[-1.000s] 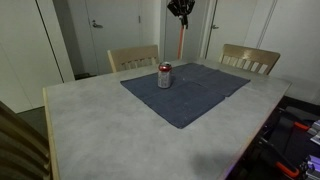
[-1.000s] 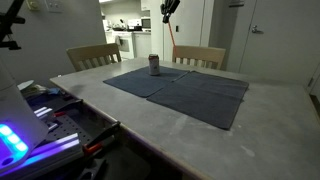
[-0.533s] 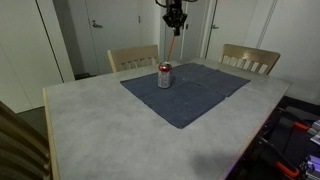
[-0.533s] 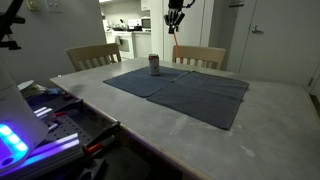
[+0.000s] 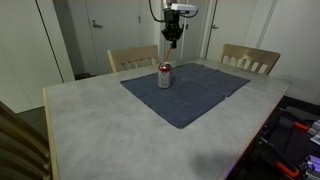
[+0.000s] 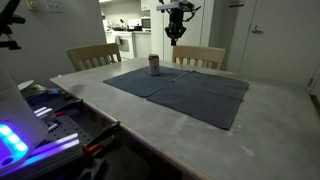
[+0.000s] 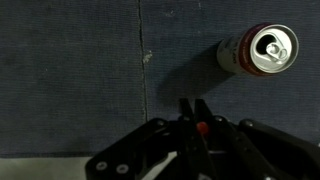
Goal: Remove the straw from the can and put it on the table
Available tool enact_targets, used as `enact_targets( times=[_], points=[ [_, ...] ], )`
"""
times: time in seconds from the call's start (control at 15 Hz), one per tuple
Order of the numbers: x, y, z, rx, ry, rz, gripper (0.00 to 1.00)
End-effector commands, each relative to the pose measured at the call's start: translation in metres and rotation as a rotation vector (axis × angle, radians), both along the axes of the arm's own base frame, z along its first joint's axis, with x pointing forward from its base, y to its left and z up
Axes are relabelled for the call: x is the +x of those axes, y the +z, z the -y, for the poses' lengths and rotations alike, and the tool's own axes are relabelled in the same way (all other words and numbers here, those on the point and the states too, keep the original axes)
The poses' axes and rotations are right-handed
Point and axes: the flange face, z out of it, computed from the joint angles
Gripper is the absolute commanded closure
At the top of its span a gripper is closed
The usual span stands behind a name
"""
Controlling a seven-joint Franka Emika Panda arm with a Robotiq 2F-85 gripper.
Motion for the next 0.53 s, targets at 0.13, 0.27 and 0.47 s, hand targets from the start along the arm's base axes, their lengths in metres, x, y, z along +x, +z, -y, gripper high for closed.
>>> enact_targets(
  times=[0.13, 0.27, 0.47],
  points=[
    [-0.03, -0.021, -0.004, -0.029, 0.069, 0.001, 0.65],
    [-0.039, -0.024, -0.006, -0.032, 0.069, -0.003, 0.59],
    [-0.053, -0.025, -0.007, -0.047, 0.072, -0.012, 0.36]
  ],
)
